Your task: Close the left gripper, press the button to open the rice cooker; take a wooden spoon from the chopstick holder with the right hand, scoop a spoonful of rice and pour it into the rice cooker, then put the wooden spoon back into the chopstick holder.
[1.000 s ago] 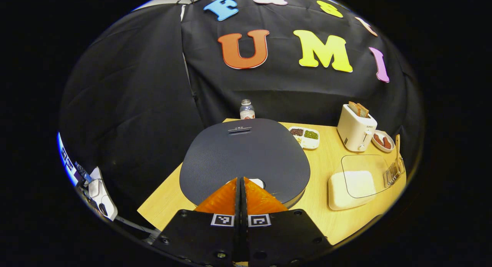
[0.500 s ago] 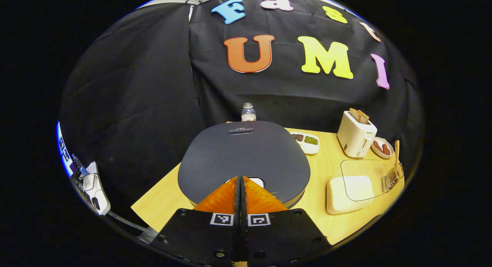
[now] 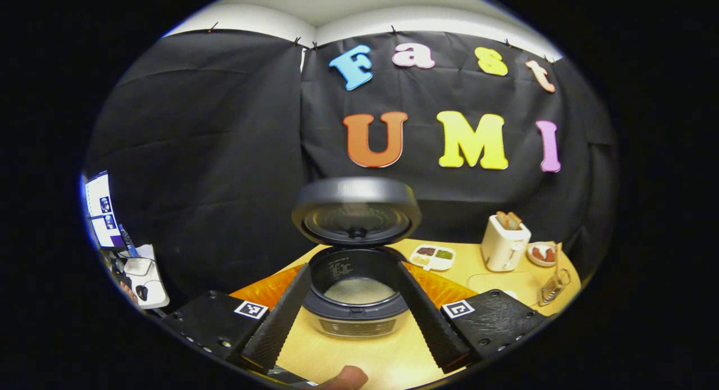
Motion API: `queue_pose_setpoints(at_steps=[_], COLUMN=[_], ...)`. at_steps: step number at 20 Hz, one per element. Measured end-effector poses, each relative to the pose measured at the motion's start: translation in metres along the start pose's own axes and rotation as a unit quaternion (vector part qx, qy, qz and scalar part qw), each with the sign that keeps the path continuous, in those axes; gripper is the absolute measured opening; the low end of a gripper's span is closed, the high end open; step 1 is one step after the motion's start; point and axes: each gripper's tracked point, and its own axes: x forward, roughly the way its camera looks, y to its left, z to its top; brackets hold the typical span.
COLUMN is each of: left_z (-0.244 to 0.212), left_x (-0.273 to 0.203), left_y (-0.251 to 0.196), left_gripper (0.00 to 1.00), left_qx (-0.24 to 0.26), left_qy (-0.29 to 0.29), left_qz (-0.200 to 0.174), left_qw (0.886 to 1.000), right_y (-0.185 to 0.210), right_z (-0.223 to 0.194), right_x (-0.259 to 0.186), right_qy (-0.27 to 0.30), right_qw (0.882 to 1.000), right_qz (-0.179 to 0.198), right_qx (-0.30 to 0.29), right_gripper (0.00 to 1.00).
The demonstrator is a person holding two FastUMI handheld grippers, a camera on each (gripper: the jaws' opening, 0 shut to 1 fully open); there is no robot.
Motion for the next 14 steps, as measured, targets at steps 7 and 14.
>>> queue_pose_setpoints(at_steps=[7,14], left_z=[0.001,-0.034], left_x=[-0.078,-0.131], left_y=[-0.034,-0.057], left_gripper=[0.95,0.95], left_qx=[0.017,0.001], left_qy=[-0.045,-0.057], left_qz=[-0.049,-0.100], left_qw=[0.998,0.993], right_y=[0.008,0.034], right_z=[-0.023,-0.061], right_x=[0.045,0.124], right_qy=[0.021,0.055], right_qw=[1.000,0.998], right_qz=[0.009,0.033], right_qx=[-0.012,-0.005], right_gripper=[1.00,1.00])
